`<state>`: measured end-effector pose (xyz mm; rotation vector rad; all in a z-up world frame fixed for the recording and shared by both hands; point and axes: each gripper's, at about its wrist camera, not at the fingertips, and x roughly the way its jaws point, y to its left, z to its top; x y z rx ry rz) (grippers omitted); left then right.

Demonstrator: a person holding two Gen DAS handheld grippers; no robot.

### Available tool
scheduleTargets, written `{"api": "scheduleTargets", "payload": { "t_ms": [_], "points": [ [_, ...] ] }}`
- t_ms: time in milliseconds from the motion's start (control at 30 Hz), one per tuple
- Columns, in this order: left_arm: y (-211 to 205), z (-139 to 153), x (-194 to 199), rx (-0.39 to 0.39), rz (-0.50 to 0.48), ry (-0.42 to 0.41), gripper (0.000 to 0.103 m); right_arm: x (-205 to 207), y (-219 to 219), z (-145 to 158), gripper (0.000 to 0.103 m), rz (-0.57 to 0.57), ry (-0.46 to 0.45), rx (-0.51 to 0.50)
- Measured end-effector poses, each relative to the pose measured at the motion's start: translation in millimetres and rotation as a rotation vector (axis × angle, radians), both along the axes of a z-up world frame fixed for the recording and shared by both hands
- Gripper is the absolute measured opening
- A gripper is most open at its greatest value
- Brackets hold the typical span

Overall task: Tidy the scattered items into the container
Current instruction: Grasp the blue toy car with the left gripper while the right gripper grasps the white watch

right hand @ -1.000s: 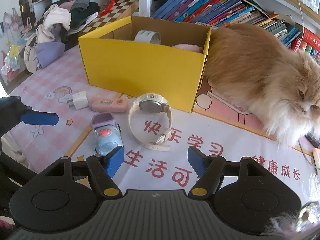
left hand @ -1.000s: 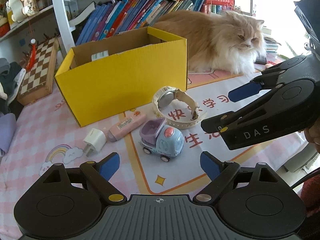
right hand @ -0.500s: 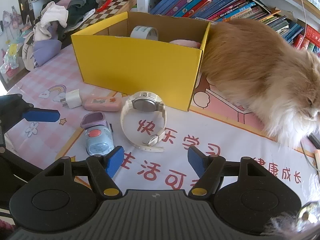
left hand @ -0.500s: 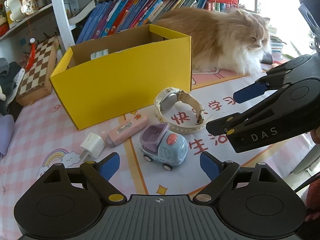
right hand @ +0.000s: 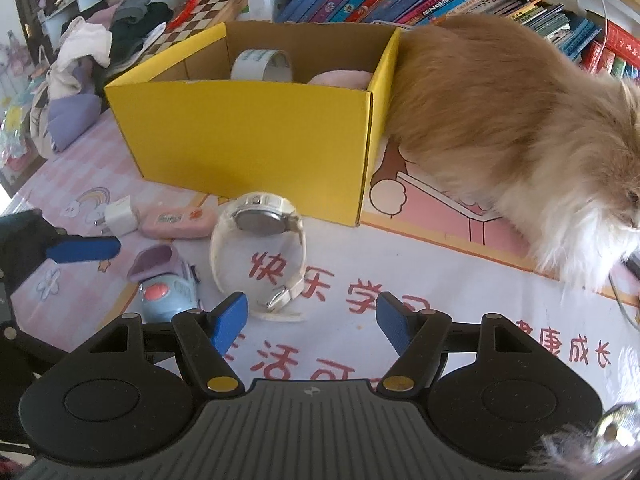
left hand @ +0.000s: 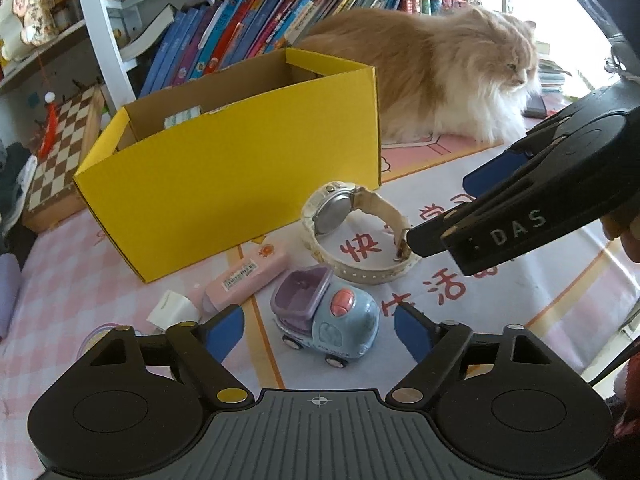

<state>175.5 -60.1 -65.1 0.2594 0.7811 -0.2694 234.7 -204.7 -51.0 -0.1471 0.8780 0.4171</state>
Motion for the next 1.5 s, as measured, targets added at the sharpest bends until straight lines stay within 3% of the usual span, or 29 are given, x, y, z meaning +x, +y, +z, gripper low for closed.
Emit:
{"api": "scheduleTargets", "payload": {
  "t_ms": [100,200,233,467,900,1500],
  "points": [
    [-1,-3,6,0.004,-0.009,0.01,0.078,2,2,2,0.07,0.016,-0.01,-0.001],
    [1,-8,11,-0.006,-0.021,0.043,0.064,5,3,2,0.071,0.027,-0.004,0.004],
    [3,-8,12,-0.014,-0.018,0.049,0.063,6,4,1,0.071,0.032,0.003,0.007],
    [14,-8,14,-0.065,0.008,0.086,0.062,11,14,-3,0.072,0.076,0.034,0.013],
    [47,0,2,-0.089,0.151,0.095,0.062,33,44,-18,0.076,0.107,0.082,0.0],
    [53,3,1,-0.101,0.149,0.096,0.062,42,54,-23,0.061,0.102,0.083,-0.026]
  ]
}}
